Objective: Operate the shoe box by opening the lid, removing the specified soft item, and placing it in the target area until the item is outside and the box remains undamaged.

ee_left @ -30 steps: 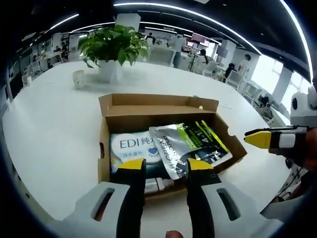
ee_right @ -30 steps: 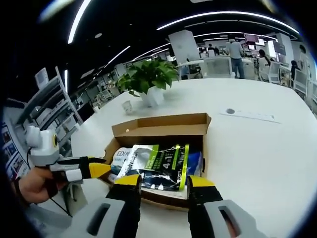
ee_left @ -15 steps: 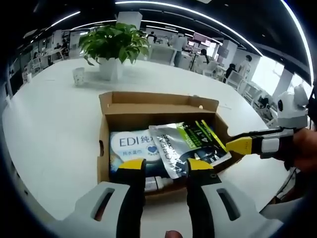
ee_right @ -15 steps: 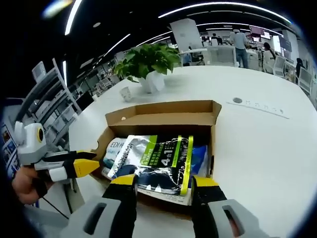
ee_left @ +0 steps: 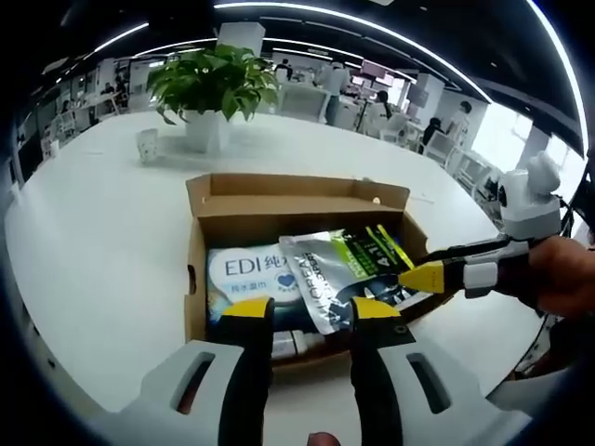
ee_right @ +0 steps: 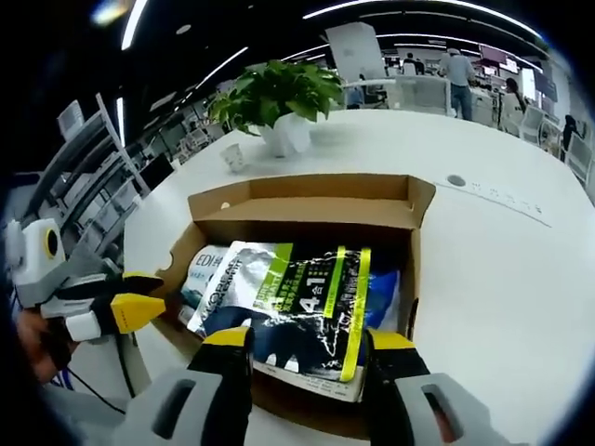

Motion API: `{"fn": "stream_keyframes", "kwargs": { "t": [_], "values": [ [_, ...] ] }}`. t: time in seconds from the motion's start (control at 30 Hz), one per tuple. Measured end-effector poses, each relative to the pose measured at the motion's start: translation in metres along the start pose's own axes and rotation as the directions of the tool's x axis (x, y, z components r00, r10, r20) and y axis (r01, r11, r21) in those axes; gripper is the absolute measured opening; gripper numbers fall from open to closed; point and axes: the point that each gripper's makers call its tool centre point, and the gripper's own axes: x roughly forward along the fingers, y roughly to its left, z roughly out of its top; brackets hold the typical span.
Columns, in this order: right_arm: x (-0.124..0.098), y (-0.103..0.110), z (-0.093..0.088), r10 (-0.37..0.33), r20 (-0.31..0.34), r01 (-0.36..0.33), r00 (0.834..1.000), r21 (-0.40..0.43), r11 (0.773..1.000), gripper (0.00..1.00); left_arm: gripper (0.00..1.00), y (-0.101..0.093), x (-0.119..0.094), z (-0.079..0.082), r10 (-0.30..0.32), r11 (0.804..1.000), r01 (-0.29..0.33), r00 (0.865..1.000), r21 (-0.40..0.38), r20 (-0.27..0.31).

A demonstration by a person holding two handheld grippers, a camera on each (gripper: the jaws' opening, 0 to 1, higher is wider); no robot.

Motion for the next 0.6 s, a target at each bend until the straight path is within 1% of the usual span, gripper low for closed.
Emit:
{"fn": "stream_keyframes", "kwargs": {
  "t": [0.13, 0.2, 0.37, 0.43, 0.53, 0.57, 0.6],
  "values": [
    [0.007, 0.004, -0.002, -0.006, -0.029, 0.006, 1.0, -0.021, 1.0, 0.54, 0.31, 0.0, 0.0, -0.001, 0.001, 1.0, -0.001, 1.0, 0.001, -0.004],
    [0.011, 0.003, -0.005, -0.014, -0.049, 0.013, 0.999, -0.026, 1.0, 0.55, 0.31, 0.001, 0.0, -0.002, 0.003, 1.0, -0.003, 1.0, -0.002, -0.005],
    [0.017, 0.002, -0.009, -0.019, -0.076, 0.017, 0.997, -0.022, 1.0, 0.58, 0.31, 0.003, -0.001, -0.001, 0.01, 1.0, -0.01, 1.0, -0.007, -0.004],
    [0.017, 0.001, -0.01, -0.021, -0.082, 0.019, 0.996, -0.016, 1.0, 0.57, 0.31, 0.004, -0.001, 0.0, 0.01, 1.0, -0.01, 1.0, -0.011, -0.001],
    [0.017, 0.001, -0.008, -0.008, -0.075, 0.01, 0.997, 0.016, 1.0, 0.54, 0.31, 0.005, -0.001, -0.002, 0.01, 1.0, -0.01, 1.0, -0.017, -0.006],
    [0.018, 0.001, -0.007, 0.0, -0.066, 0.004, 0.998, 0.058, 0.998, 0.54, 0.31, 0.004, 0.0, -0.002, 0.01, 1.0, -0.01, 1.0, -0.021, -0.007],
    [0.019, -0.001, -0.006, 0.002, -0.062, 0.003, 0.998, 0.07, 0.998, 0.53, 0.31, 0.004, 0.0, -0.004, 0.01, 1.0, -0.01, 1.0, -0.022, -0.01]
  ]
}}
